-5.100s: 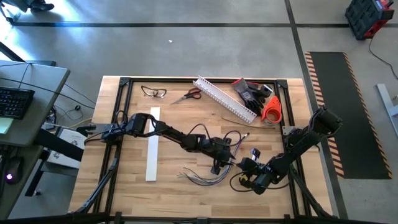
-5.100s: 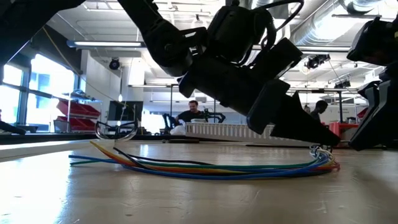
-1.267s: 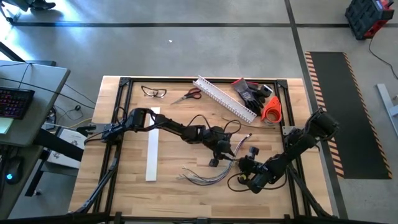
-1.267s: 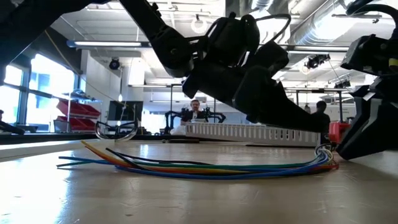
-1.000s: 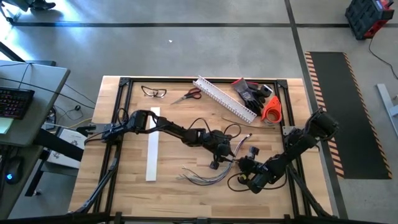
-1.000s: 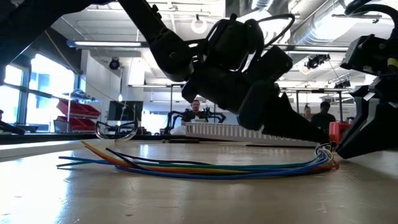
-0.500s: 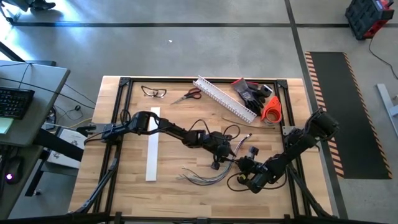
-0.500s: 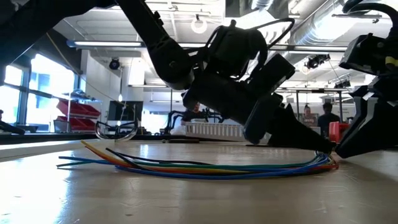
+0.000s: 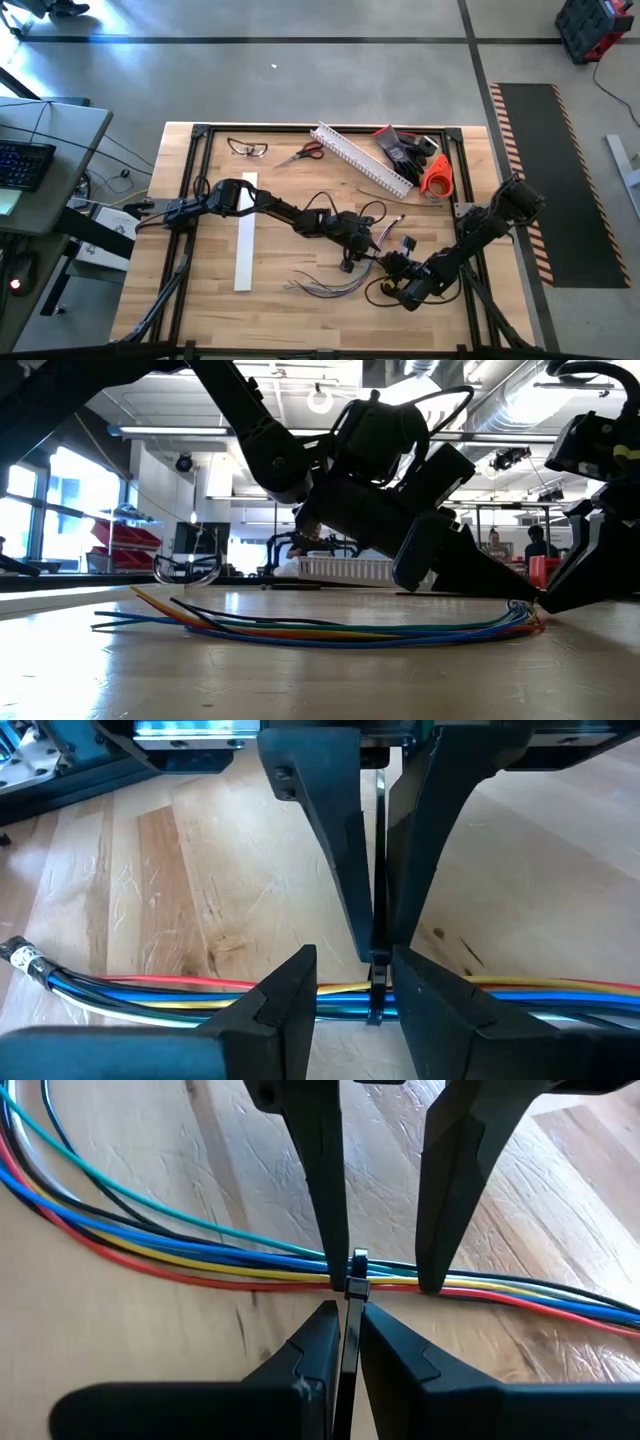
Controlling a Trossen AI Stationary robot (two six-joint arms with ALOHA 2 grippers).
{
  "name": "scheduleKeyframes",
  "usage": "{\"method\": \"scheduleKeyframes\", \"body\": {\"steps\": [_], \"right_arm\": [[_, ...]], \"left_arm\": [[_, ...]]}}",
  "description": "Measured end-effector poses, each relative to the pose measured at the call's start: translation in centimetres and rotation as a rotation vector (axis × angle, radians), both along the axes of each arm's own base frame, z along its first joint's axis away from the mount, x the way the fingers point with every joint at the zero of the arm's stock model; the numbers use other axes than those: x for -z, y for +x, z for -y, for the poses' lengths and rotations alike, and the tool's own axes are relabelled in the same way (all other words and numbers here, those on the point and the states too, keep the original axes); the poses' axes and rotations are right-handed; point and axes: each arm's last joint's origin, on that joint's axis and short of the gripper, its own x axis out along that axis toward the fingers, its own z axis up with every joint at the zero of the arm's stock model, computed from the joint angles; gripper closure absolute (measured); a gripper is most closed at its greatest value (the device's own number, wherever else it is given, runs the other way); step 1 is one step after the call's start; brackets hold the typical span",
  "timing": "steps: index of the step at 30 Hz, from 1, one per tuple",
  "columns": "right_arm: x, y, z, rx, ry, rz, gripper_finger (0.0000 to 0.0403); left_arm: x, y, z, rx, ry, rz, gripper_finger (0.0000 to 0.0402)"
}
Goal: Ziptie cables
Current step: Wrap the bottom black zip tie on the cable wires
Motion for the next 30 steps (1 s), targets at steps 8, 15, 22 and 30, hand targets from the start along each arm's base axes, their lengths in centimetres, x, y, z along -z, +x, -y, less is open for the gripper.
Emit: {"method": "scheduleKeyframes", "body": {"steps": [8,15,22,30], "right_arm": [[-0.03,0.06,-0.04,0.015,0.017,0.015,0.0375],[-0.02,0.06,-0.06,0.019,0.024,0.016,0.0375],[-0.03,0.06,-0.07,0.017,0.024,0.015,0.0375],[-0.03,0.05,-0.06,0.017,0.024,0.014,0.0375]], "left_arm": [[0.65,0.01,0.17,0.011,0.006,-0.003,0.032],[0.73,0.09,0.29,0.016,-0.006,0.017,0.0346],[0.68,0.12,0.32,0.032,-0.014,0.026,0.034],[0.67,0.11,0.42,0.04,-0.009,0.03,0.039]]}}
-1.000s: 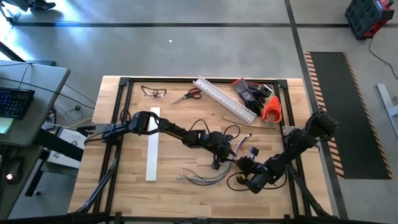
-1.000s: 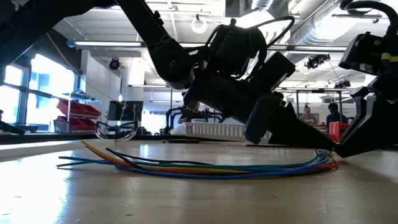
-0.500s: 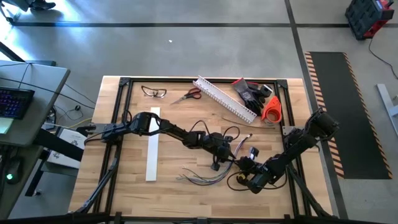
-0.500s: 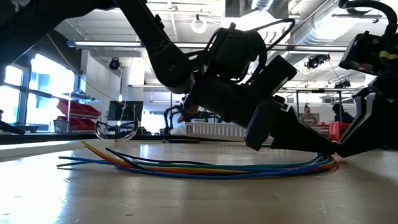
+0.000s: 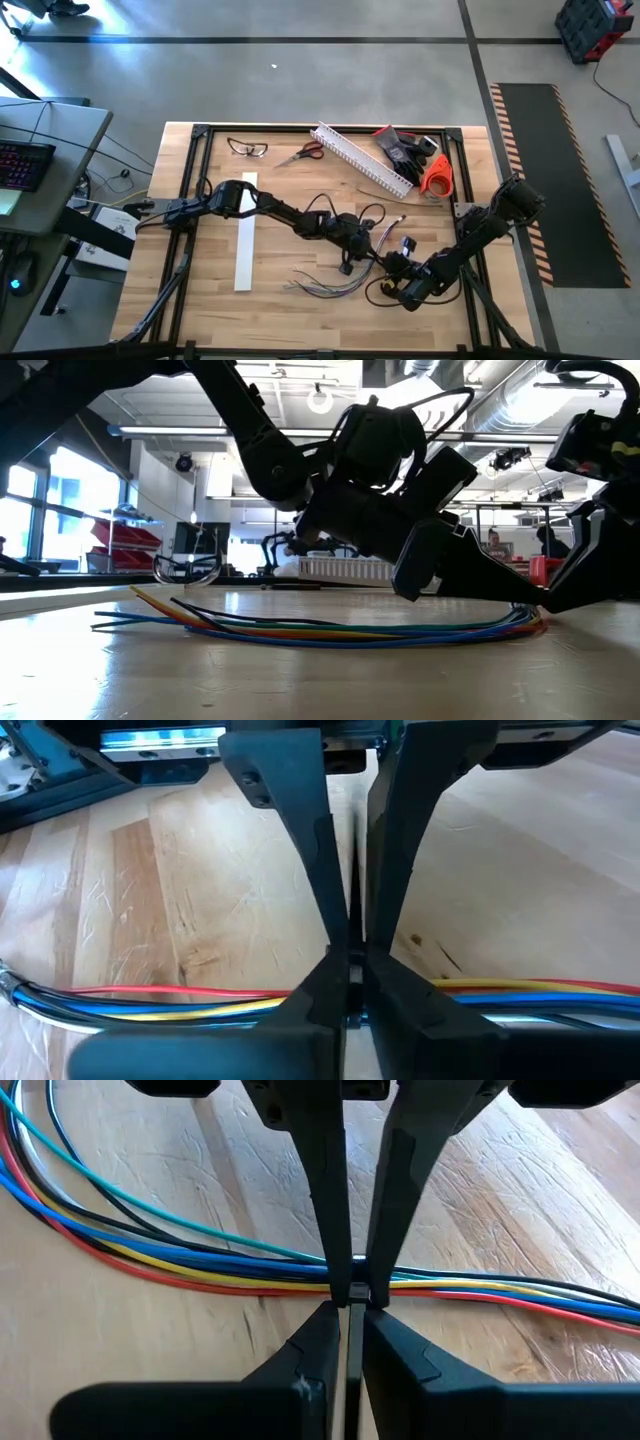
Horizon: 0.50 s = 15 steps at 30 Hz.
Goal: Ziptie cables
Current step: Wrap the bottom black zip tie on the cable wires
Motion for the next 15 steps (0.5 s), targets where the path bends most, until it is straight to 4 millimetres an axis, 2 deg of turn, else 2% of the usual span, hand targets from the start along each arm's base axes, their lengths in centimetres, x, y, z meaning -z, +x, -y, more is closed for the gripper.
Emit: {"method": "scheduleKeyframes", "body": {"steps": [4,8,12,15], "right_arm": [[0.0,-0.1,0.1,-0.003,-0.019,-0.014,0.0361],[0.1,-0.3,0.3,-0.002,-0.04,-0.033,0.0327],[-0.7,-0.5,0.5,-0.004,-0.032,-0.033,0.0298],[-1.2,-0.6,0.5,-0.007,-0.024,-0.023,0.029]], "left_arm": [[0.0,0.0,0.0,0.004,-0.002,0.001,0.0397],[0.0,0.0,0.0,0.008,-0.004,-0.001,0.0399],[0.0,0.0,0.0,0.017,-0.008,-0.005,0.0401],[0.0,0.0,0.0,0.018,-0.009,-0.005,0.0401]]}}
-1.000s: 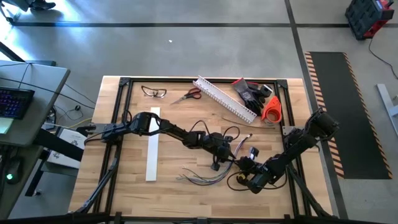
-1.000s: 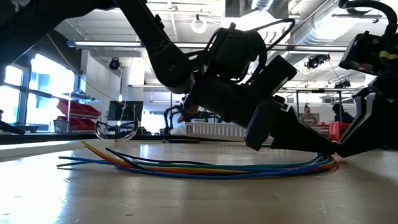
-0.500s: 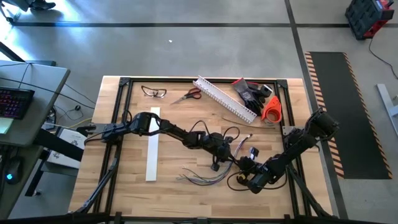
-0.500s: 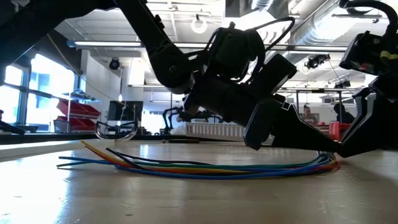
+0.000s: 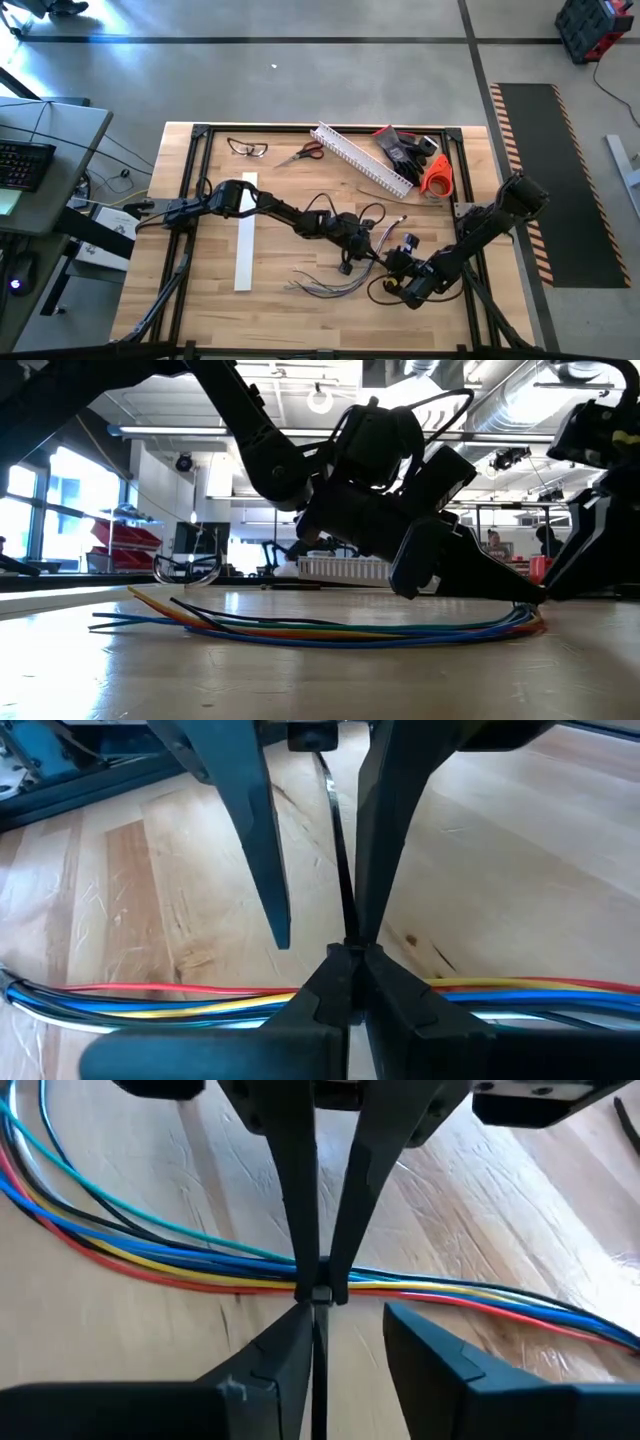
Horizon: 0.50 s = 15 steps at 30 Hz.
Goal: Ziptie cables
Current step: Wrap the bottom black zip tie on the cable wires
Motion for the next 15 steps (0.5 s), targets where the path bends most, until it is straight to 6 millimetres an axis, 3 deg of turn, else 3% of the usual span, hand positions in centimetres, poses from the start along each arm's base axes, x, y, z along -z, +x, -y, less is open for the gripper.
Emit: {"method": "scheduleKeyframes", "body": {"steps": [5,15], "right_arm": [[0.01,-0.04,-0.01,-0.024,-0.004,-0.022,0.0302],[-0.06,0.17,-0.24,-0.078,-0.017,-0.025,0.0367]], "left_arm": [[0.01,0.0,-0.02,-0.001,0.0,-0.001,0.0401],[0.01,0.0,-0.02,-0.004,-0.008,-0.005,0.0401]]}}
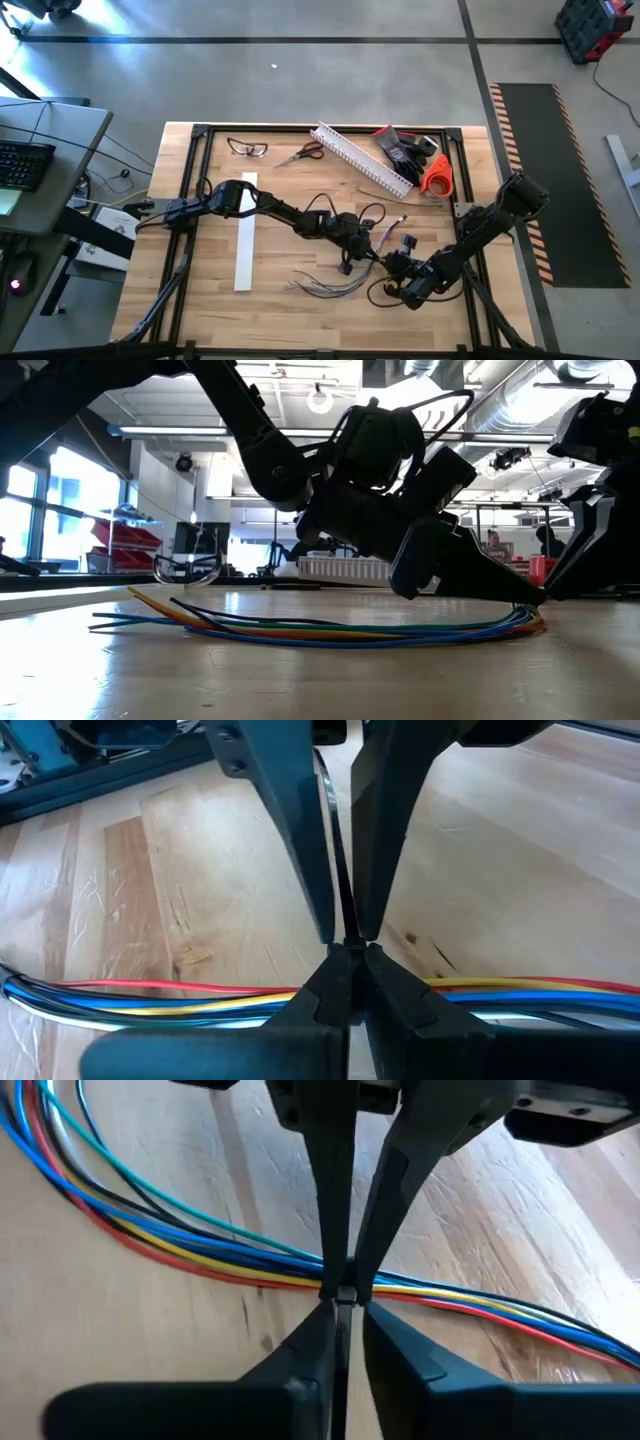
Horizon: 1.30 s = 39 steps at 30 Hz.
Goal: Ziptie cables
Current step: Wrap the bottom black zip tie on the cable wires
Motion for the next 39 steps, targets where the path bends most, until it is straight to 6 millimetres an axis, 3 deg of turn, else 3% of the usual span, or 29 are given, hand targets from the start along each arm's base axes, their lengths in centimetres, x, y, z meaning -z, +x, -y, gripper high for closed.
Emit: {"method": "scheduleKeyframes", "body": {"steps": [4,12,19,23,34,39], "right_arm": [[0.0,0.0,0.0,-0.005,0.012,-0.011,0.0398],[0.1,-0.2,0.0,0.027,0.038,-0.022,0.0402],[0.2,-2.1,-1.0,0.087,0.054,0.015,0.0403],[0.2,-2.2,-1.1,0.1,0.06,0.027,0.0403],[0.2,-1.6,-0.6,0.115,0.064,0.02,0.0403],[0.2,-1.4,-0.4,0.127,0.066,0.027,0.0403]], "left_arm": [[0.0,0.0,0.0,-0.001,-0.006,-0.002,0.0401],[-0.2,0.0,-0.1,-0.005,-0.007,0.002,0.0401],[-0.8,-0.5,-1.1,-0.018,-0.04,0.003,0.0401],[-0.8,-0.5,-1.1,-0.016,-0.047,0.003,0.0399],[-0.9,-0.5,-1.3,0.013,-0.08,-0.008,0.0291],[-0.8,-0.5,-0.7,-0.025,-0.005,0.005,0.0272]]}}
